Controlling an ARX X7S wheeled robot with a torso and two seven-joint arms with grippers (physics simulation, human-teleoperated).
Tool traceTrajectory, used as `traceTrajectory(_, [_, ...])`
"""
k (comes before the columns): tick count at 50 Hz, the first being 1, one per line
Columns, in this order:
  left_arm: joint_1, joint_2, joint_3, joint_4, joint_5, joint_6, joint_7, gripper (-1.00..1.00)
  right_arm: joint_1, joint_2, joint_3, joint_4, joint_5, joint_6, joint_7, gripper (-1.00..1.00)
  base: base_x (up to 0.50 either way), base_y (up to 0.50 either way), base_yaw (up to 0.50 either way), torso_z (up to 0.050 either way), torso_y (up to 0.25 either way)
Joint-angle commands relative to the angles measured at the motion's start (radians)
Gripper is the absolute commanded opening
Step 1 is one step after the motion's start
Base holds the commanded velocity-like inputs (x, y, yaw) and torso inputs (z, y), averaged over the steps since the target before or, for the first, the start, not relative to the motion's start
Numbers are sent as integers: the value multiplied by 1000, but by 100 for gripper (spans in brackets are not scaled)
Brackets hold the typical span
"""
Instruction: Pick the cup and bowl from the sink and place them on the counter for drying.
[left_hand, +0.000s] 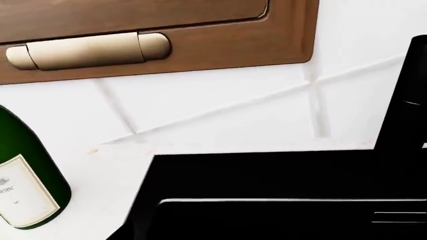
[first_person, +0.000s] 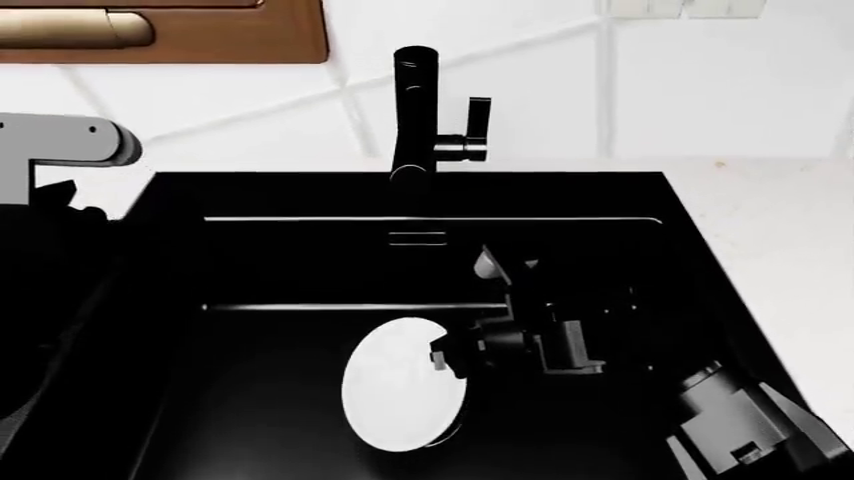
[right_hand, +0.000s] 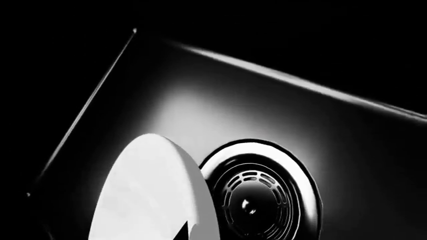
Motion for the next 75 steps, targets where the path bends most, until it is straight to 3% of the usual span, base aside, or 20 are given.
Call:
traceTrajectory(1, [20, -4, -27, -1, -19, 37, 22, 100, 1, 4, 21, -24, 18, 11, 2, -100, 0, 0, 0, 0, 80])
traceTrajectory(39, [12, 17, -7, -10, 15, 46, 40, 100, -25, 56, 77, -100, 81, 24, 77, -100, 0, 0, 0, 0, 109])
traceTrajectory(49, [4, 20, 9, -7, 41, 41, 54, 100, -71, 176, 239, -330, 286, 112, 318, -100, 0, 0, 0, 0, 0])
traceTrajectory(58, [27, 0, -3, -2, 44, 53, 72, 100, 26, 289, 364, -413, 466, 203, 554, -100, 0, 0, 0, 0, 0])
traceTrajectory(75, [17, -1, -6, 0, 41, 55, 66, 100, -35, 485, 535, -550, 693, 167, 851, -100, 0, 0, 0, 0, 0])
